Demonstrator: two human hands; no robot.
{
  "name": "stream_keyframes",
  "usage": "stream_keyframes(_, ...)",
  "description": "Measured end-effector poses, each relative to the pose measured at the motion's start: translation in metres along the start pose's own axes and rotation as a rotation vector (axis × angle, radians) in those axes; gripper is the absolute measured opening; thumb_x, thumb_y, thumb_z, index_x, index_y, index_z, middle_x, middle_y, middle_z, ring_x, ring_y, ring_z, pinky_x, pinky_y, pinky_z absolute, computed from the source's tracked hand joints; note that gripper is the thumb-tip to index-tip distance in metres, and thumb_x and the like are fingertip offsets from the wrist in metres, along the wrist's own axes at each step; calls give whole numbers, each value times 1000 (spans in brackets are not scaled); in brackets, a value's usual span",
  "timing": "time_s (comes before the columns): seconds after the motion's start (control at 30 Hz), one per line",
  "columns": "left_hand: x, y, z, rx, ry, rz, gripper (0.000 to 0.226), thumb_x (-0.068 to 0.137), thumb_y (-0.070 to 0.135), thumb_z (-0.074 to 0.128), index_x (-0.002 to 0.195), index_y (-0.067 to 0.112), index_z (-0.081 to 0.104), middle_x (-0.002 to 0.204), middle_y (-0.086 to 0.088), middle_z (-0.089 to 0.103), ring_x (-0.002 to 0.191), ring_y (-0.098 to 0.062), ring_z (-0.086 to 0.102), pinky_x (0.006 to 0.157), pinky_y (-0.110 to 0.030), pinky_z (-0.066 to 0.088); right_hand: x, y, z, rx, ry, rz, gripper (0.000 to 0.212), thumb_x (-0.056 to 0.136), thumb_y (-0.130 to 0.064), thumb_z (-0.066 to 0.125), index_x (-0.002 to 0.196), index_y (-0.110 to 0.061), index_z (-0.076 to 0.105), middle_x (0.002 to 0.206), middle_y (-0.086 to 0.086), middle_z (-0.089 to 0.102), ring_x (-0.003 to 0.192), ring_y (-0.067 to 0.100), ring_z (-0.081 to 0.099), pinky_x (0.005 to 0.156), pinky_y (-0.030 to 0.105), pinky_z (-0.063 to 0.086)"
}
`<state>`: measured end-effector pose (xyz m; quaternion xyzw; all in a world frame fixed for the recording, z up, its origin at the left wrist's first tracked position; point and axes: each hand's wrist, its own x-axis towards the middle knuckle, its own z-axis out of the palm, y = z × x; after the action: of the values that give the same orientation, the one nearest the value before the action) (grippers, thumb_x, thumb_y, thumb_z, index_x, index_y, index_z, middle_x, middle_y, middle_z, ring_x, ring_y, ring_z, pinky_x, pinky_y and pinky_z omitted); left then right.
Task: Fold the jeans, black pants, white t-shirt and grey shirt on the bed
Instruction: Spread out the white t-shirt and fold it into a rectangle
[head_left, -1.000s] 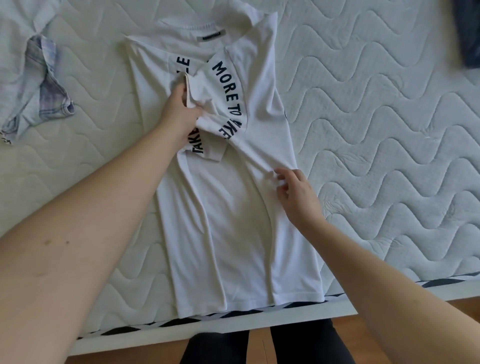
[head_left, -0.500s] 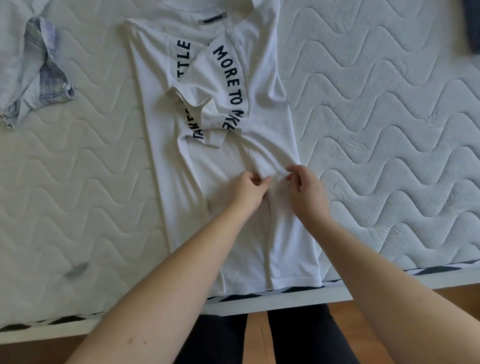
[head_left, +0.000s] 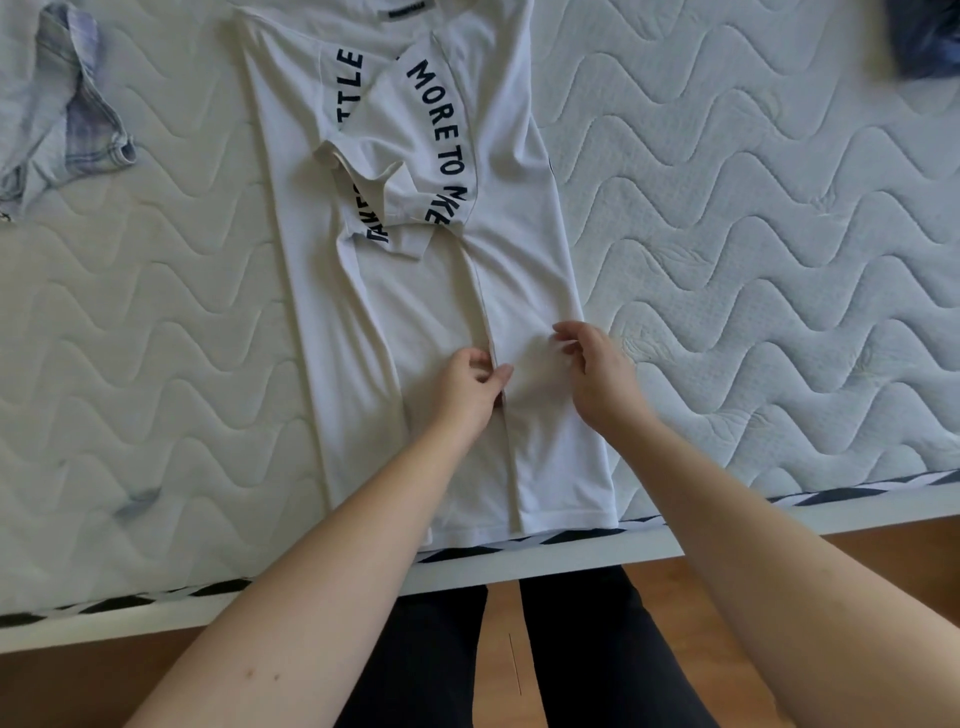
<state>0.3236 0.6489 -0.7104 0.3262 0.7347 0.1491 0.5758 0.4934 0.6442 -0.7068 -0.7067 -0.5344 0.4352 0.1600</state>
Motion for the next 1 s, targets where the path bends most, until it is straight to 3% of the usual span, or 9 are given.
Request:
stream_keyframes(0.1, -14, -13, 3, 66, -126, 21, 23, 86, 26, 73, 97, 11, 60, 92, -7, 70, 81, -21, 65, 73, -34, 53, -9, 3, 2, -24, 28, -30, 41, 93, 0, 40, 126, -16, 57, 124, -1, 57, 111, 13, 54, 90, 24, 40)
stream_keyframes(0.23, -28, -24, 7, 218, -264, -13, 31, 85, 27, 74, 109, 9, 66, 101, -8, 72, 94, -23, 68, 88, -40, 55, -28, 9, 6, -86, 76, -51, 40, 92, 1, 43, 126, -14, 57, 122, 3, 55, 111, 17, 53, 91, 28, 42)
stream_keyframes(0.37, -41, -45, 9, 225, -300, -18, 33, 83, 26, 76, 109, 8, 66, 103, -7, 73, 96, -22, 69, 93, -41, 53, -62, 28, 13, -104, 100, -74, 38, 89, -1, 52, 125, -11, 59, 117, 6, 55, 107, 22, 55, 90, 24, 38)
stream_keyframes(0.53, -70, -78, 22, 204, -392, -99, 34, 84, 22, 75, 111, 4, 66, 104, -11, 73, 97, -26, 69, 93, -42, 53, -123, 60, 28, -151, 74, -84, 54, 83, -6, 66, 134, -13, 52, 135, 5, 47, 120, 27, 48, 98, 35, 40)
stream_keyframes(0.6, -83, -92, 26, 164, -397, -142, 26, 88, 21, 71, 107, 4, 66, 102, -14, 72, 90, -25, 70, 87, -39, 56, -147, 68, 33, -160, 5, -91, 69, 81, -19, 74, 143, -18, 43, 147, 2, 37, 132, 22, 37, 107, 34, 31)
stream_keyframes(0.67, -95, -103, 29, 35, -400, -207, 17, 92, 20, 66, 99, 5, 64, 97, -13, 70, 77, -19, 69, 72, -30, 60, -168, 73, 35, -168, -69, -119, 84, 79, -31, 78, 150, -21, 33, 155, 0, 26, 139, 17, 27, 111, 32, 23)
stream_keyframes(0.77, -106, -108, 27, -76, -372, -217, 12, 93, 25, 64, 92, 14, 64, 86, -1, 69, 72, -12, 69, 58, -18, 53, -185, 79, 36, -183, -148, -135, 90, 81, -21, 77, 154, -21, 25, 159, 2, 17, 146, 20, 19, 117, 39, 25)
stream_keyframes(0.87, -110, -108, 24, 2, -356, -151, 15, 92, 33, 65, 87, 19, 65, 81, -1, 68, 66, -8, 62, 51, -14, 45, -191, 75, 42, -115, -8, 25, 74, 87, -3, 62, 152, -18, 29, 156, 2, 24, 144, 20, 22, 116, 40, 29)
stream_keyframes(1.0, -108, -105, 22, 15, -373, -125, 17, 92, 30, 66, 91, 13, 67, 76, -3, 69, 59, -6, 62, 47, -15, 43, -186, 63, 51, -12, 219, 216, 59, 89, -2, 51, 145, -15, 38, 140, 5, 41, 132, 21, 35, 108, 35, 35)
